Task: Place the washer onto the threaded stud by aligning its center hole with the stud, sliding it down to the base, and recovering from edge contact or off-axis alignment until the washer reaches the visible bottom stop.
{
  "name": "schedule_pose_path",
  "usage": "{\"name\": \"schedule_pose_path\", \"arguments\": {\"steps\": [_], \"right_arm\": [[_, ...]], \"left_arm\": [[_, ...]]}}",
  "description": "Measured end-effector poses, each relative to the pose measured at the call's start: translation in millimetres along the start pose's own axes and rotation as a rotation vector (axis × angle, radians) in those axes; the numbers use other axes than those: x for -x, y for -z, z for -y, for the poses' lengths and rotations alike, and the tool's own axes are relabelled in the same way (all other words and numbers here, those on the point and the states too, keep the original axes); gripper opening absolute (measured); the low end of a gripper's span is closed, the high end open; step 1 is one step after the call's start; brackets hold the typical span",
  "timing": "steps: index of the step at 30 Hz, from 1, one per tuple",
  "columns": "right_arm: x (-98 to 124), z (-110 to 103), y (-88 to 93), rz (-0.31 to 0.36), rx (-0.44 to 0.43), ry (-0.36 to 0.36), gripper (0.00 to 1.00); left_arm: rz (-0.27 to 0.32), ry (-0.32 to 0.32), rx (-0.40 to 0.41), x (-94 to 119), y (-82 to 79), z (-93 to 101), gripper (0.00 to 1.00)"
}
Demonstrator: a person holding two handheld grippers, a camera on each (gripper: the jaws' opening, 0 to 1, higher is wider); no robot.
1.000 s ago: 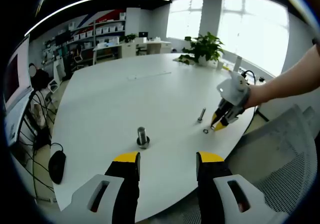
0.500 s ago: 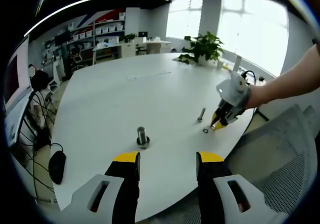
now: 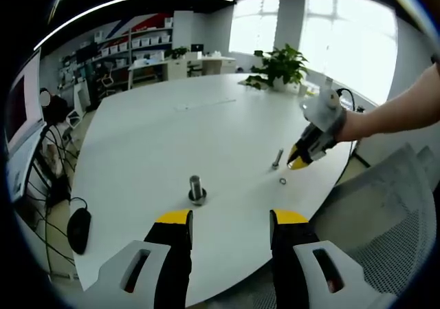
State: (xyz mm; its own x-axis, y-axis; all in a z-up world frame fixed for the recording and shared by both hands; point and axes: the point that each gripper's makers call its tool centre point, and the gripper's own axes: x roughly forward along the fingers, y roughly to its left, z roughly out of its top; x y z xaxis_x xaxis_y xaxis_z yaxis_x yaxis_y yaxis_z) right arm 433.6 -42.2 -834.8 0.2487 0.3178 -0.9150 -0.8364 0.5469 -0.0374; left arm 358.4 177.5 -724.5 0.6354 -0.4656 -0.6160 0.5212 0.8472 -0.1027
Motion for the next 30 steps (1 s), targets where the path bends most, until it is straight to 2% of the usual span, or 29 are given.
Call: {"name": "schedule_pose_path", "arguments": {"steps": [16,21,30], "right_arm": [[28,15,-23.3,0.09,0.002,0.073,0.13],[25,17,-33.0,0.096,0.032,0.078,0.13],[17,16,-32.6,0.066,0.043,0.062,0.13]], "left_arm": [[0.003,-0.001,0.005,0,-0.2,-0.5,0.43],[0.004,-0.002,0.01,0,0.0,-1.5,0.43],[0.002,-0.004,0.012,0,0.4,-1.8,0.43]]}}
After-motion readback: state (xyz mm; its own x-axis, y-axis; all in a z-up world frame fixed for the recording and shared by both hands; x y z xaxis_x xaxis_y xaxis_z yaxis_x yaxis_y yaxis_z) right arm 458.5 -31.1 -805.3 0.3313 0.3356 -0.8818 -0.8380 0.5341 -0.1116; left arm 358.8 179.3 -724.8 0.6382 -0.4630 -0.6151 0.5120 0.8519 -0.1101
